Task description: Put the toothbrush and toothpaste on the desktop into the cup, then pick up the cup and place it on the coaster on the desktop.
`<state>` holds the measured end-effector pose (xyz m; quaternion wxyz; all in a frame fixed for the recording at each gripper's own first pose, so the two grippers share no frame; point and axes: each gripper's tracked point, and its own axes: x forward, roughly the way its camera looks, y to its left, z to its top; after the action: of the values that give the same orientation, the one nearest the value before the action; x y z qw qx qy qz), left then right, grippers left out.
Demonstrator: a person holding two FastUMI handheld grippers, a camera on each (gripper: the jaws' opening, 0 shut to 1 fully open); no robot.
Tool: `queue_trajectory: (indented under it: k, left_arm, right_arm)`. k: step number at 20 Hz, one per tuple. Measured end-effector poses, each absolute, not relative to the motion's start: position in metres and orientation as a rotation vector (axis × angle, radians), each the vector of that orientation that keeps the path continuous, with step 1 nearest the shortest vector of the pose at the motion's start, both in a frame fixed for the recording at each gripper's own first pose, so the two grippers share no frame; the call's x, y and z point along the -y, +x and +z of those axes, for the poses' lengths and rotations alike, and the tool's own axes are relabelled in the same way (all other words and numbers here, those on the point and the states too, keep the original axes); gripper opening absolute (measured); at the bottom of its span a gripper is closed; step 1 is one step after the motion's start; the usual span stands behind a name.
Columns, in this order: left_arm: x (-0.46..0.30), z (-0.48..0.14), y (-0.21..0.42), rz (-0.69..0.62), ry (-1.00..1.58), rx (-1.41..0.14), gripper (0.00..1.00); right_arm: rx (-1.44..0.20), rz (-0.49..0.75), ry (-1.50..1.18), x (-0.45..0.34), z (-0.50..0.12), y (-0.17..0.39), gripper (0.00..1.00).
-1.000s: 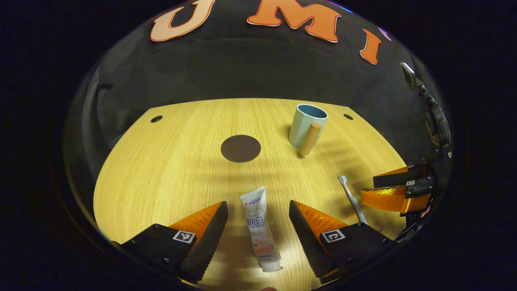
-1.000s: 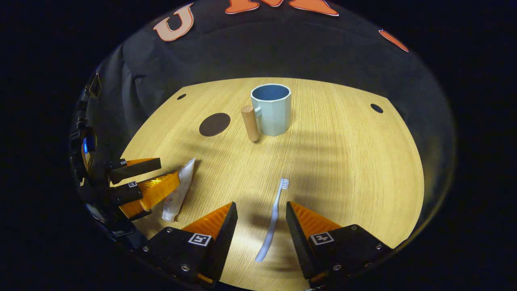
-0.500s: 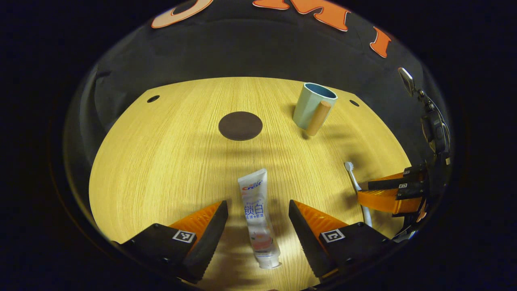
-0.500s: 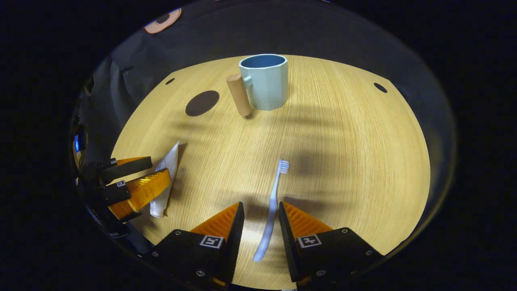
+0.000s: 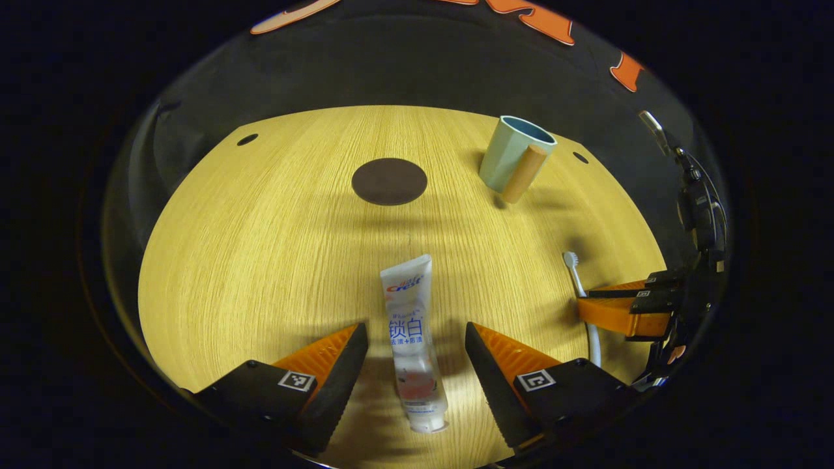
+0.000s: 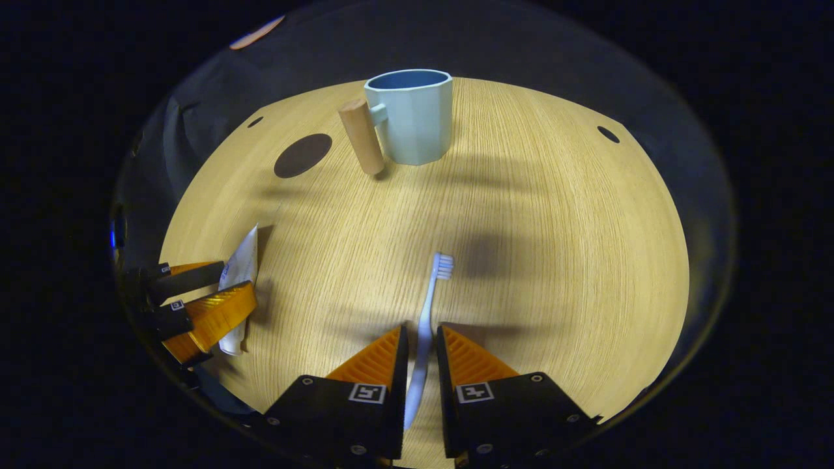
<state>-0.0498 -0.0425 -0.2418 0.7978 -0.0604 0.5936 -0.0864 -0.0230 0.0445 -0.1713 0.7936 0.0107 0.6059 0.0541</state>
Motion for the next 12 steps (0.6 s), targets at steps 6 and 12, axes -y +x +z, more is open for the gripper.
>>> queue_trajectory:
  k: [6, 12]
  left_arm:
    - [0.059, -0.234, -0.045, -0.158, -0.124, -1.295, 0.82]
    - [0.078, -0.221, -0.006, -0.118, -0.180, -1.305, 0.45]
  right_arm:
    - [-1.292, 0.107, 0.015, -0.040, -0.171, -0.019, 0.08]
    - [-1.249, 0.121, 0.041, -0.041, -0.158, -0.010, 0.07]
